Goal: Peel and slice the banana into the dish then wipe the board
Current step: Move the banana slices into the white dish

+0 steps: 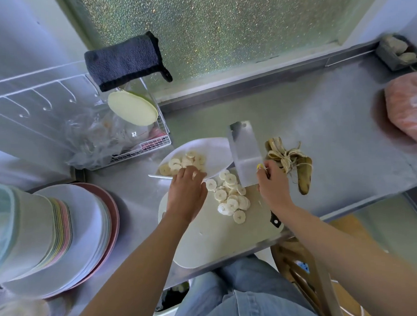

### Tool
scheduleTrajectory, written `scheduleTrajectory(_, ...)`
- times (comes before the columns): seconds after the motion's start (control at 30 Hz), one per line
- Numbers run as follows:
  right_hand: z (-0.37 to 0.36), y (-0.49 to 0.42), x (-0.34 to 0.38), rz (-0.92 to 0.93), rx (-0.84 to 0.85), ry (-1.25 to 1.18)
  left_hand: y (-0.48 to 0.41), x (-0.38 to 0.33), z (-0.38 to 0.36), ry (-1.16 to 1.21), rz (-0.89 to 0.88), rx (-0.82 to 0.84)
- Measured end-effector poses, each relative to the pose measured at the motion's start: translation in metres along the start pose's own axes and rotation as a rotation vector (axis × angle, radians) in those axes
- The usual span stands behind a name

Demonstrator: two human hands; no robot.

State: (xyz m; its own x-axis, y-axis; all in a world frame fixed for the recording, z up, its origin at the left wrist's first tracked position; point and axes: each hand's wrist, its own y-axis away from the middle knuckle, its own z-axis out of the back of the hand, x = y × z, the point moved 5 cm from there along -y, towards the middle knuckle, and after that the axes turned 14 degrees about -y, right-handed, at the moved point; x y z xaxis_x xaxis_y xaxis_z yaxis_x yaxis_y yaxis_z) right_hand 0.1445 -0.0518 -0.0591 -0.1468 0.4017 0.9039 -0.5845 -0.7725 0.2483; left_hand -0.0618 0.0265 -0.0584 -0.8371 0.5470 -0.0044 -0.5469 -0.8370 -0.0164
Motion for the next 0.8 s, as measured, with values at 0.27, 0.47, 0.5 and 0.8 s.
scheduleTrajectory(0.27,0.013,0.073,-0.037,-0.033,-0.173,0.095,0.045,-0.015,-0.021,0.189,0.084,0.152)
scheduleTrajectory(0.47,0.022,0.106,-0.06,-0.056,-0.25,0.092,0.072,-0.022,-0.037,0.156,0.089,0.254)
scheduleTrajectory(0.5,0.024,0.109,-0.062,-0.056,-0.26,0.104,0.076,-0.023,-0.039,0.137,0.087,0.265)
scheduleTrajectory(0.8,0.033,0.129,-0.087,-0.16,-0.293,0.173,0.098,-0.02,-0.049,0.017,0.129,0.294)
